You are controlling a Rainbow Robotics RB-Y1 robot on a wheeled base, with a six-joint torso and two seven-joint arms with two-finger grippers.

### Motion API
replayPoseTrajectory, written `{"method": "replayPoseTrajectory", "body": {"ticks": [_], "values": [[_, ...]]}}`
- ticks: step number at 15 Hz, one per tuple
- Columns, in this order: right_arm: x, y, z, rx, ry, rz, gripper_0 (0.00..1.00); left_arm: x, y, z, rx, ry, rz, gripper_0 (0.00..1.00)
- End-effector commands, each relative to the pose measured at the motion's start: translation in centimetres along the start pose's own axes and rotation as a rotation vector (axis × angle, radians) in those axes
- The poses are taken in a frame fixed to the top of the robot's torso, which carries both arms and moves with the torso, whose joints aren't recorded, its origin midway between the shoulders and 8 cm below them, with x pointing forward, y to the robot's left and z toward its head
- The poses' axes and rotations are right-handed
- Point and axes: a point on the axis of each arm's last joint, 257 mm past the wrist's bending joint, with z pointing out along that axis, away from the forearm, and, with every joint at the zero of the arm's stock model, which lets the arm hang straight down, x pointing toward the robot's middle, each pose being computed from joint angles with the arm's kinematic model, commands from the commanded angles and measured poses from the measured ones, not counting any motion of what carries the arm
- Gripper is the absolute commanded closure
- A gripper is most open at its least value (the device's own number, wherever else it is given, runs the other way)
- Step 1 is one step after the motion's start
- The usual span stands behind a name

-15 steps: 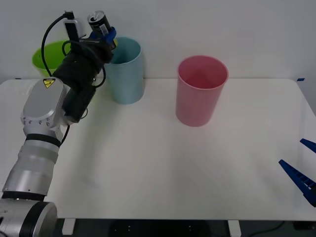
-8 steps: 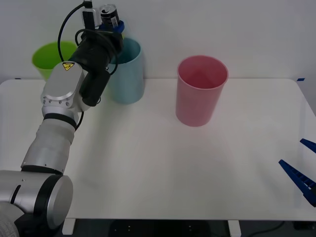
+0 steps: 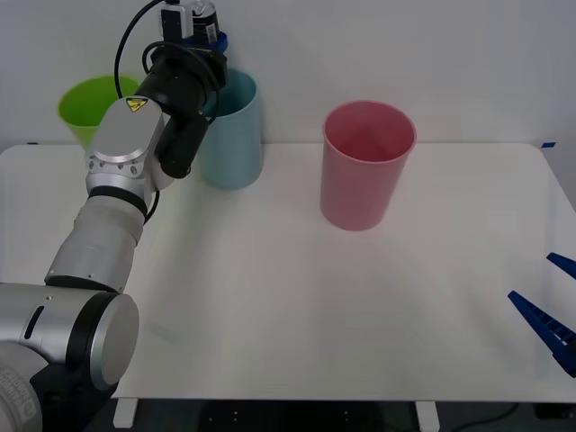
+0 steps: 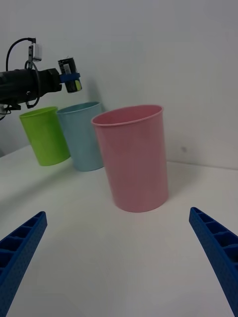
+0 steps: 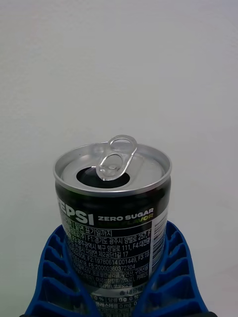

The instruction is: Grasp the object on the table and drop it into the matching bin: aluminum can to the light blue bin, PET bottle to the pink bin.

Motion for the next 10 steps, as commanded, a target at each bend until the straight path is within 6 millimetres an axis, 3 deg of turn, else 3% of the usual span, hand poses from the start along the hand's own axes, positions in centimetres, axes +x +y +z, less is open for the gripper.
{"method": "replayPoseTrajectory", "body": {"ticks": [1,3,4,5,6,10], "values": [[0.00,0.00,0.00,0.000,0.000,0.000,0.00,0.03,-0.11,-0.02,0.003,0.000,0.003,1.00],[0.00,0.00,0.00,0.000,0.000,0.000,0.00,0.09,0.03,-0.03,0.000,0.002,0.007,0.96],[0.00,0.00,0.00,0.000,0.000,0.000,0.00,0.08,0.12,-0.04,-0.001,0.001,0.007,0.86],[0.00,0.00,0.00,0.000,0.000,0.000,0.00,0.09,0.15,-0.04,-0.002,0.001,0.004,0.19],[0.00,0.00,0.00,0.000,0.000,0.000,0.00,0.09,0.15,-0.04,-0.002,0.001,0.004,0.00],[0.00,0.00,0.00,0.000,0.000,0.000,0.00,0.08,0.15,-0.04,-0.002,0.001,0.001,0.00]]}}
